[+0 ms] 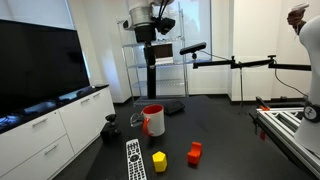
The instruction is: Put the black box inside the mug then take it out.
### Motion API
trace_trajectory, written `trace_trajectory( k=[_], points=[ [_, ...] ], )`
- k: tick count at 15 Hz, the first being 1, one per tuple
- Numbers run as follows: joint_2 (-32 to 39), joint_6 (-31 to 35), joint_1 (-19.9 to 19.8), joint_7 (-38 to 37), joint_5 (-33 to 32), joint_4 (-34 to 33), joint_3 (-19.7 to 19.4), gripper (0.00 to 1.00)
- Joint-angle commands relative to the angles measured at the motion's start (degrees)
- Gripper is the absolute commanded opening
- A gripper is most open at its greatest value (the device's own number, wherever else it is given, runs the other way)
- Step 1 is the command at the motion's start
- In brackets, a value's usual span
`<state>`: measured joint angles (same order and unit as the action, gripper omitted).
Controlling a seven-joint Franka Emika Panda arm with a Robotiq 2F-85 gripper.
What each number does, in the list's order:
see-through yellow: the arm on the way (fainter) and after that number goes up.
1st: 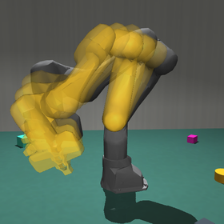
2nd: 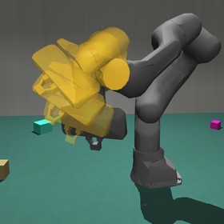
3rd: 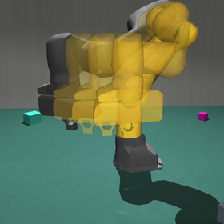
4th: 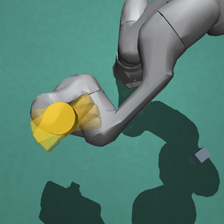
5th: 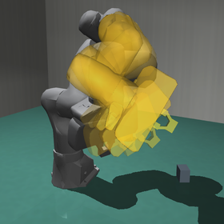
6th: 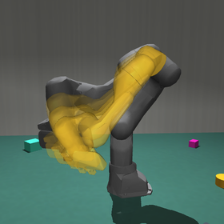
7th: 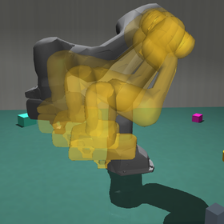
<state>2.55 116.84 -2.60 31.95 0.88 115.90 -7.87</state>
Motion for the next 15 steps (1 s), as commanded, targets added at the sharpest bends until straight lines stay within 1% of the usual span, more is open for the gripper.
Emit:
trace_trajectory(
  k=[1,9,15],
  points=[
    [3.16,-4.06,-1.4,1.36,1.29,-5.49,1.45,0.32],
    [7.04,-6.12,-2.09,0.48,0.17,-9.02,3.17,0.32],
    [7.23,-6.72,-2.82,0.33,-0.67,-9.72,3.18,0.32]
  ],
)
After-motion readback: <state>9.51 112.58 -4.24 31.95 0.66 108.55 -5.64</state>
